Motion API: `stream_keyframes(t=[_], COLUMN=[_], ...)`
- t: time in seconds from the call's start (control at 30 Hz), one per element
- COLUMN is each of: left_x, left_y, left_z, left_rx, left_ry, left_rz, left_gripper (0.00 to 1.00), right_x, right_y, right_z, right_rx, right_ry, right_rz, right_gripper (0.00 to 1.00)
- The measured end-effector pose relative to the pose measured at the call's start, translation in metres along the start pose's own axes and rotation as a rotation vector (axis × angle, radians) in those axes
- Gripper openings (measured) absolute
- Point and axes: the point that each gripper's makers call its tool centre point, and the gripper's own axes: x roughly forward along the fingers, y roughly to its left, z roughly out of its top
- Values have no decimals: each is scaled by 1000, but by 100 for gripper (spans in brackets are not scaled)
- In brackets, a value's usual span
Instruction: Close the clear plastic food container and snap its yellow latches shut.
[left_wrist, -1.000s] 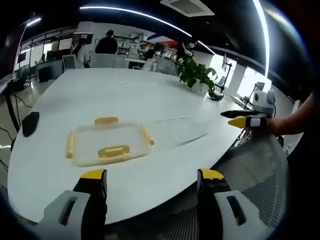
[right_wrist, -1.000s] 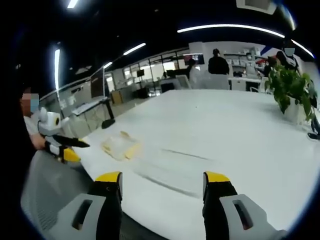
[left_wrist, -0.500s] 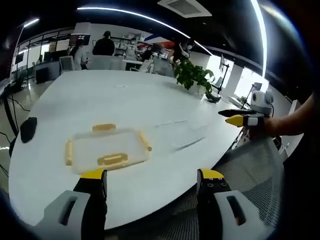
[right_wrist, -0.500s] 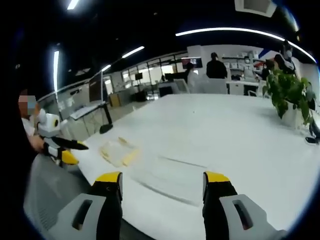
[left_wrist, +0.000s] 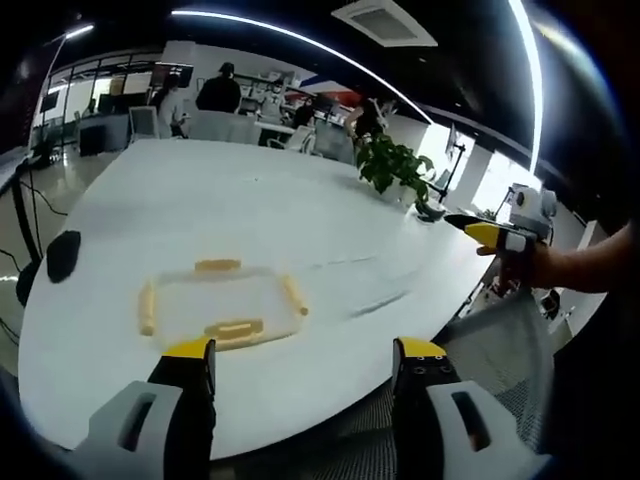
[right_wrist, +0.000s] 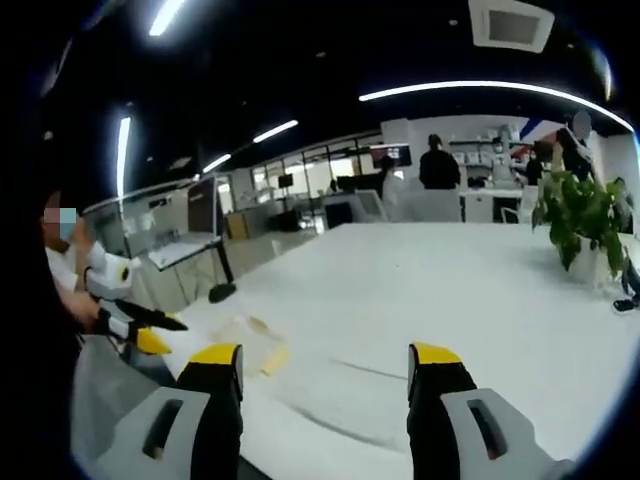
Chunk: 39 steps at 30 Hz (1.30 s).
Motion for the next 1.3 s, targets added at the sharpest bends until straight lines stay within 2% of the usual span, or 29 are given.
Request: stream_keyframes(t=[0.13, 0.2, 0.27, 0.37, 0.5, 0.73, 0.97, 1.3], left_x=[-1, -2, -2, -3, -2, -3, -7, -16], left_y=[2, 3, 3, 4, 7, 10, 23, 42], left_z=[-6, -8, -9, -7, -3, -2, -1, 3], left_rx=[-6, -7, -8, 1, 7, -1, 1, -36], left_ry=[17, 25, 31, 29, 23, 34, 31, 19], left_rz=[2, 0, 0, 0, 1, -21, -22, -25], left_gripper=[72, 72, 72, 71, 71, 69, 67, 66], right_x=[-1, -1, -2, -4, -1, 10, 19, 34], right_y=[7, 7, 1, -3, -3, 7, 17, 35], right_z=[-7, -3, -2, 5, 10, 12, 19, 29], right_rx=[-22, 32, 15, 32, 36, 28, 34, 58], right_ry=[23, -1, -4, -29, -39, -41, -65, -94], right_rz=[20, 4, -13, -32, -28, 1, 3, 31], right_gripper=[66, 65, 65, 63, 63, 63, 59, 58])
